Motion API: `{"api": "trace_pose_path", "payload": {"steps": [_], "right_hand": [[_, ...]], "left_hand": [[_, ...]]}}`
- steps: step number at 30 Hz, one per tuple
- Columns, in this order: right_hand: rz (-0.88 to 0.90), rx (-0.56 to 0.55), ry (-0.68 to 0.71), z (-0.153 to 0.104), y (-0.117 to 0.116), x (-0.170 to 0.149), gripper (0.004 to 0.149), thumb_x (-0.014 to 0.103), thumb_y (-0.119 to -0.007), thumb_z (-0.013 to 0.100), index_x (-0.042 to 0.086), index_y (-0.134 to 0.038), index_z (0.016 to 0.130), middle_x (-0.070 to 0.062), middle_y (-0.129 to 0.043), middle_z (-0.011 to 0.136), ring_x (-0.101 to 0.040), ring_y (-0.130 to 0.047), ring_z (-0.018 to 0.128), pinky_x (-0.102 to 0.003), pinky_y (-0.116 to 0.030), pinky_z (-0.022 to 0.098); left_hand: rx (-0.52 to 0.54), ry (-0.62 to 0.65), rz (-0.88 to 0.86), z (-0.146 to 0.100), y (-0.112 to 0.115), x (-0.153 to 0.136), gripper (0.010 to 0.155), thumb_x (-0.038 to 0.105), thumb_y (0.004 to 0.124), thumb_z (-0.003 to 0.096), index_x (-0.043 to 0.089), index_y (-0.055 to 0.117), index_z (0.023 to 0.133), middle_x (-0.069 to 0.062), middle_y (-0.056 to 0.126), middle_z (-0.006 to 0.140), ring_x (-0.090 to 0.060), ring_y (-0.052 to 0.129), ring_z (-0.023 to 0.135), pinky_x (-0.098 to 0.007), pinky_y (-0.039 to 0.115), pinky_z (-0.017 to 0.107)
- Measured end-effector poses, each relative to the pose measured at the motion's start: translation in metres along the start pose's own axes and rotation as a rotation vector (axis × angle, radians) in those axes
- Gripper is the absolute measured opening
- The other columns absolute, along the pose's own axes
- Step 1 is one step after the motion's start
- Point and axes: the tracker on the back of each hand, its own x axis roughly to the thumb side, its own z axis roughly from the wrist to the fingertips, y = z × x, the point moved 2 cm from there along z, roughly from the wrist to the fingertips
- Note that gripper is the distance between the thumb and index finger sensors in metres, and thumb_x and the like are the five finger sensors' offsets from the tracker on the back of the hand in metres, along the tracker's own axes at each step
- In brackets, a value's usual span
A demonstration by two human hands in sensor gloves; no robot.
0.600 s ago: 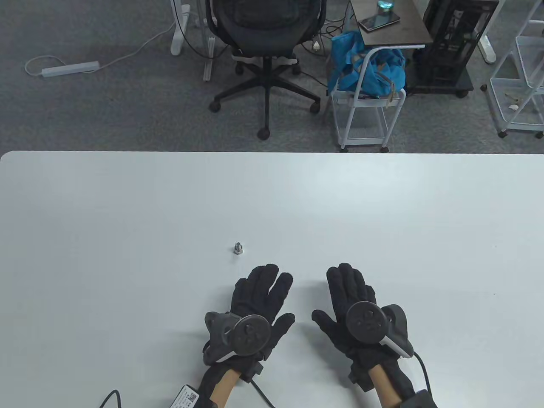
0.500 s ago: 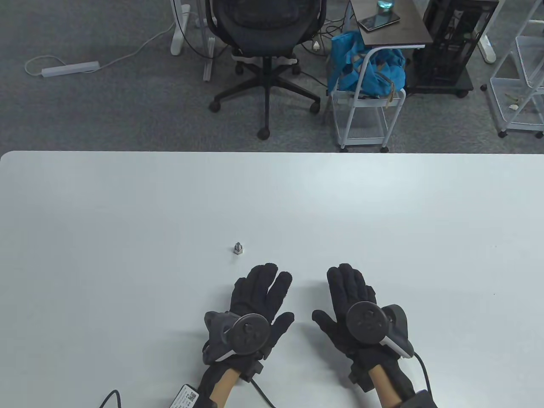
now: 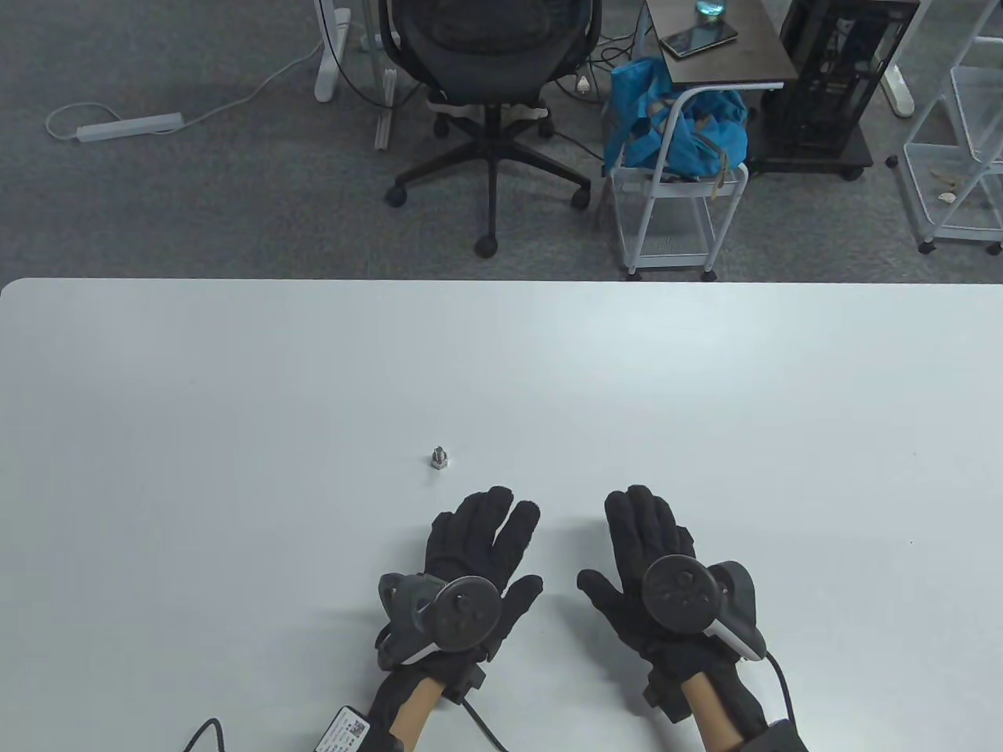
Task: Unscrew nut from screw
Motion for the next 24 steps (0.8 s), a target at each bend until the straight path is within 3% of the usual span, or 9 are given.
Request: {"api": "trace_pose_path", "payload": {"steps": [6, 13, 24], "right_hand": [[0.018, -0.009, -0.001, -0.001, 0.003, -0.001, 0.092, 0.058, -0.067, 0.056, 0.015, -0.011, 0.116, -0.022, -0.013, 0.121, -0.053, -0.024, 0.109, -0.074, -0.035, 0.069], [0.032, -0.012, 0.000, -0.001, 0.006, -0.002, 0.092, 0.058, -0.066, 0.056, 0.015, -0.012, 0.116, -0.023, -0.014, 0.121, -0.053, -0.025, 0.109, -0.074, -0.035, 0.069], [0.034, -0.006, 0.000, -0.001, 0.007, -0.002, 0.092, 0.058, -0.067, 0.056, 0.015, -0.012, 0.116, -0.023, -0.015, 0.121, -0.053, -0.026, 0.109, -0.074, -0.036, 0.069]], "left_hand": [[0.009, -0.073, 0.024, 0.019, -0.017, -0.010, 0.071, 0.050, 0.082, 0.0469, 0.031, 0.056, 0.110, -0.010, 0.051, 0.120, -0.039, 0.055, 0.108, -0.070, 0.046, 0.076], [-0.040, -0.235, 0.080, 0.060, -0.032, -0.042, 0.072, 0.048, 0.083, 0.0475, 0.031, 0.053, 0.111, -0.010, 0.052, 0.118, -0.037, 0.057, 0.106, -0.069, 0.045, 0.077], [-0.244, -0.514, 0.188, 0.106, -0.002, -0.097, 0.076, 0.047, 0.085, 0.0476, 0.033, 0.048, 0.112, -0.008, 0.052, 0.118, -0.035, 0.058, 0.105, -0.068, 0.044, 0.079]]}}
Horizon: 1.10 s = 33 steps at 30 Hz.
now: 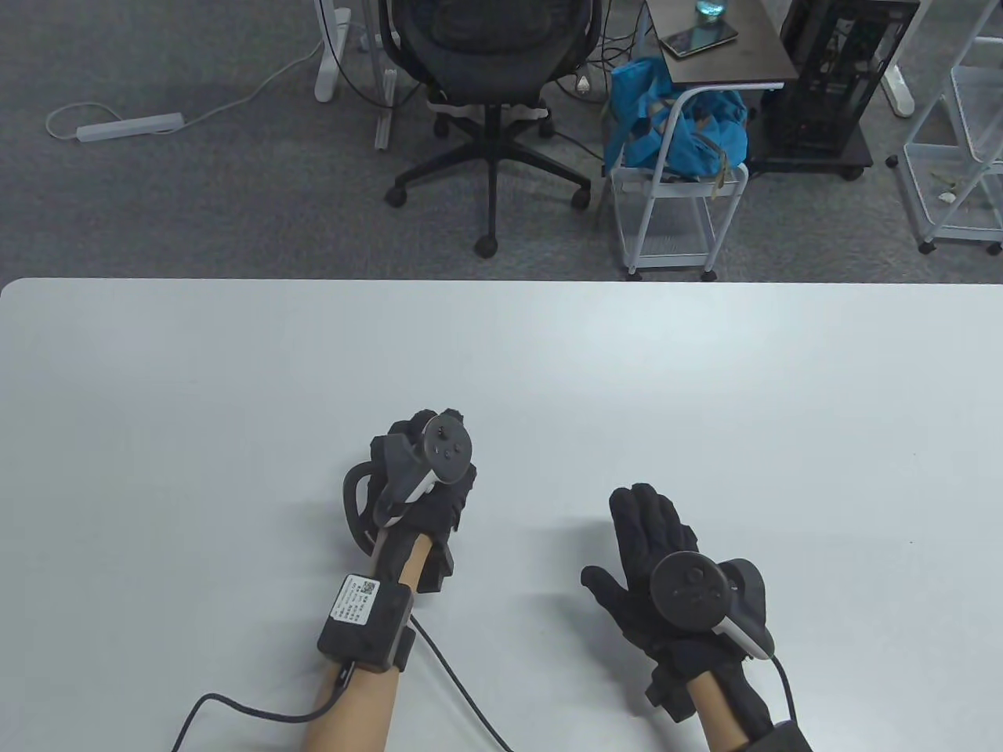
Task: Unscrew nut from screw
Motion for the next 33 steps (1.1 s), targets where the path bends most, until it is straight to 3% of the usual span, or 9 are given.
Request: {"api": "trace_pose_path", "payload": {"steps": [4, 16, 26, 33], "right_hand": [[0.003, 0.001, 0.002, 0.000, 0.000, 0.000, 0.092, 0.057, -0.067, 0.056, 0.015, -0.012, 0.116, -0.023, -0.016, 0.121, -0.053, -0.026, 0.109, -0.074, -0.036, 0.069], [0.004, 0.008, 0.010, -0.001, 0.000, 0.000, 0.091, 0.057, -0.066, 0.056, 0.015, -0.013, 0.116, -0.023, -0.017, 0.121, -0.054, -0.027, 0.109, -0.074, -0.036, 0.069], [0.007, 0.004, 0.013, -0.001, 0.001, 0.000, 0.091, 0.057, -0.066, 0.056, 0.015, -0.013, 0.116, -0.023, -0.017, 0.121, -0.054, -0.027, 0.109, -0.074, -0.036, 0.069], [0.010, 0.007, 0.011, -0.001, 0.001, 0.001, 0.091, 0.057, -0.066, 0.056, 0.015, -0.013, 0.116, -0.023, -0.017, 0.121, -0.053, -0.026, 0.109, -0.074, -0.036, 0.069]], "left_hand": [[-0.084, -0.065, 0.049, 0.016, 0.013, -0.003, 0.076, 0.047, 0.086, 0.0472, 0.033, 0.048, 0.112, -0.008, 0.053, 0.117, -0.034, 0.060, 0.104, -0.067, 0.046, 0.080], [-0.154, -0.137, 0.048, 0.034, 0.032, -0.014, 0.070, 0.045, 0.087, 0.0469, 0.032, 0.057, 0.108, -0.007, 0.070, 0.105, -0.031, 0.075, 0.089, -0.063, 0.057, 0.076], [-0.091, -0.156, 0.043, 0.036, 0.039, -0.020, 0.052, 0.038, 0.087, 0.0497, 0.034, 0.072, 0.099, -0.005, 0.082, 0.094, -0.028, 0.083, 0.079, -0.059, 0.064, 0.073], [-0.067, -0.123, 0.059, 0.034, 0.038, -0.018, 0.050, 0.042, 0.083, 0.0497, 0.034, 0.071, 0.098, -0.002, 0.081, 0.094, -0.027, 0.083, 0.080, -0.058, 0.064, 0.074]]}}
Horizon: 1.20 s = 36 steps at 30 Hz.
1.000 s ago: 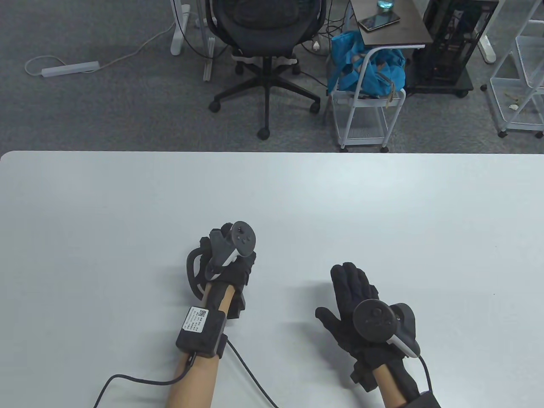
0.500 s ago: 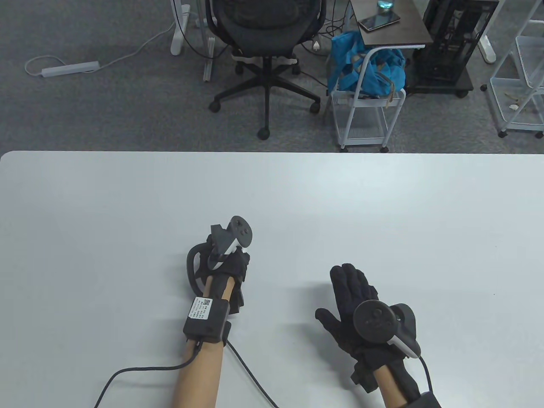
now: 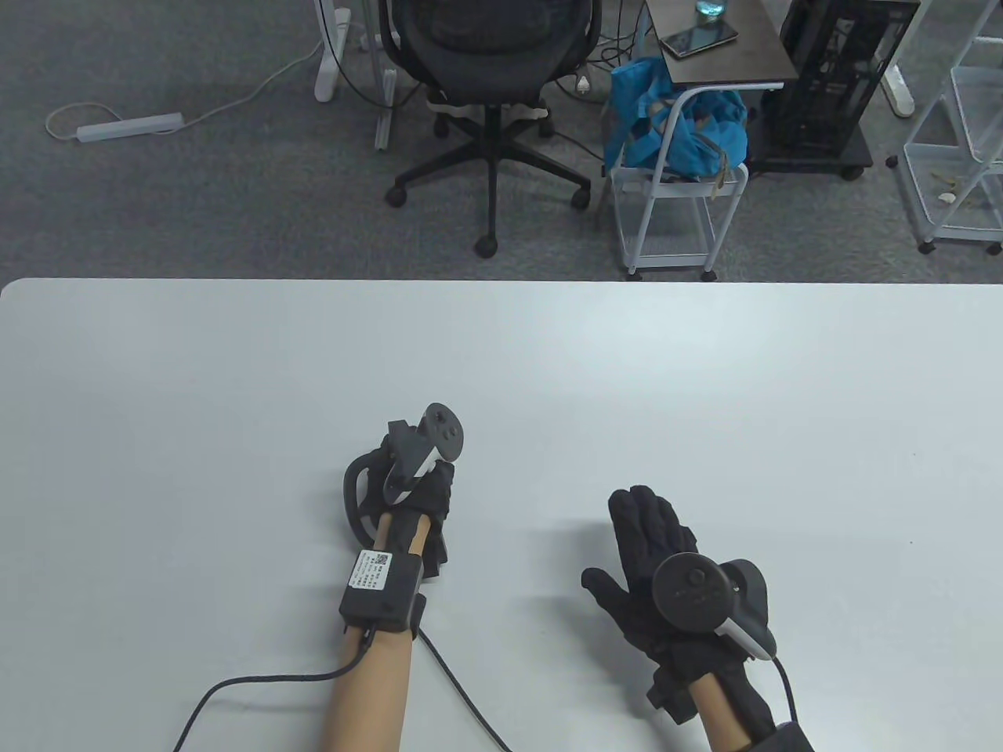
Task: Unscrew nut from screw
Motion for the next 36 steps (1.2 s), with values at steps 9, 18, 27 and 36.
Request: {"api": "trace_pose_path", "payload": {"steps": [9, 18, 27, 36], "right_hand": [[0.008, 0.009, 0.007, 0.001, -0.002, 0.003, 0.090, 0.057, -0.065, 0.056, 0.015, -0.013, 0.117, -0.023, -0.017, 0.121, -0.053, -0.026, 0.109, -0.074, -0.036, 0.069], [0.038, 0.000, 0.030, 0.001, -0.004, 0.011, 0.089, 0.057, -0.065, 0.057, 0.015, -0.014, 0.117, -0.024, -0.019, 0.121, -0.054, -0.029, 0.109, -0.074, -0.037, 0.069], [0.240, -0.076, 0.096, -0.004, -0.003, 0.022, 0.084, 0.057, -0.067, 0.056, 0.007, -0.036, 0.116, -0.028, -0.059, 0.110, -0.055, -0.067, 0.094, -0.073, -0.055, 0.064], [0.354, -0.196, 0.073, -0.017, 0.006, 0.033, 0.078, 0.058, -0.076, 0.051, 0.000, -0.061, 0.101, -0.015, -0.092, 0.075, -0.042, -0.097, 0.054, -0.065, -0.079, 0.047]], "left_hand": [[0.221, 0.238, -0.077, -0.041, -0.024, 0.014, 0.050, 0.043, 0.088, 0.0446, 0.036, 0.077, 0.093, -0.002, 0.090, 0.097, -0.026, 0.098, 0.075, -0.057, 0.078, 0.065], [0.320, 0.449, -0.093, -0.101, -0.040, 0.032, 0.050, 0.041, 0.093, 0.0417, 0.036, 0.078, 0.089, 0.000, 0.098, 0.088, -0.018, 0.106, 0.059, -0.055, 0.083, 0.061], [0.366, 0.599, -0.201, -0.163, -0.045, 0.053, 0.050, 0.040, 0.093, 0.0416, 0.035, 0.078, 0.089, -0.002, 0.099, 0.084, -0.017, 0.105, 0.055, -0.056, 0.082, 0.062], [0.410, 0.628, -0.251, -0.199, -0.039, 0.067, 0.051, 0.040, 0.093, 0.0422, 0.032, 0.078, 0.090, -0.004, 0.100, 0.082, -0.017, 0.104, 0.052, -0.056, 0.082, 0.060]]}}
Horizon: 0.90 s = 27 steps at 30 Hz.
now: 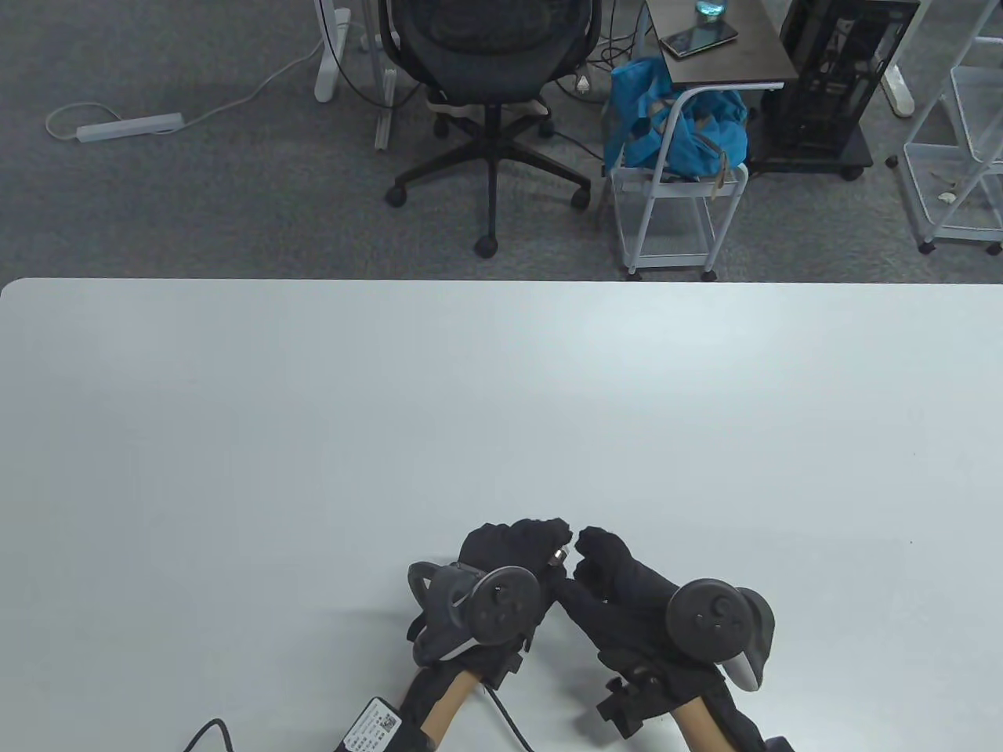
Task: Unscrew nut from screw
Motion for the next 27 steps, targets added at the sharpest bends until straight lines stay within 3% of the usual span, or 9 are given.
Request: {"api": "trace_pose_path", "payload": {"steps": [6, 13, 22, 27], "right_hand": [[-0.028, -0.006, -0.023, -0.002, -0.006, 0.003, 0.075, 0.054, -0.078, 0.051, -0.001, -0.062, 0.100, -0.011, -0.091, 0.074, -0.039, -0.098, 0.052, -0.063, -0.081, 0.046], [-0.001, -0.058, -0.027, -0.003, -0.008, 0.003, 0.075, 0.054, -0.081, 0.050, 0.001, -0.062, 0.099, -0.009, -0.092, 0.073, -0.037, -0.099, 0.052, -0.062, -0.083, 0.046], [0.141, -0.056, -0.100, -0.001, -0.012, -0.011, 0.071, 0.050, -0.083, 0.049, 0.002, -0.063, 0.098, -0.012, -0.092, 0.072, -0.035, -0.100, 0.052, -0.060, -0.085, 0.046], [0.288, -0.076, -0.153, 0.000, -0.014, -0.025, 0.060, 0.043, -0.082, 0.050, 0.005, -0.069, 0.094, -0.011, -0.095, 0.068, -0.033, -0.101, 0.049, -0.059, -0.086, 0.046]], "left_hand": [[0.060, 0.037, -0.015, -0.010, 0.007, 0.005, 0.052, 0.039, 0.091, 0.0428, 0.026, 0.077, 0.091, -0.005, 0.098, 0.081, -0.018, 0.103, 0.051, -0.056, 0.082, 0.060], [0.113, 0.054, -0.062, -0.017, 0.011, 0.002, 0.053, 0.037, 0.088, 0.0445, 0.022, 0.073, 0.093, -0.007, 0.098, 0.087, -0.021, 0.110, 0.064, -0.054, 0.085, 0.060], [0.130, 0.055, -0.135, -0.020, 0.013, -0.002, 0.052, 0.036, 0.090, 0.0447, 0.025, 0.074, 0.093, -0.006, 0.093, 0.082, -0.018, 0.102, 0.055, -0.055, 0.082, 0.059], [0.139, 0.094, -0.167, -0.022, 0.016, -0.004, 0.052, 0.035, 0.089, 0.0455, 0.026, 0.073, 0.094, -0.006, 0.092, 0.084, -0.018, 0.101, 0.058, -0.056, 0.080, 0.061]]}}
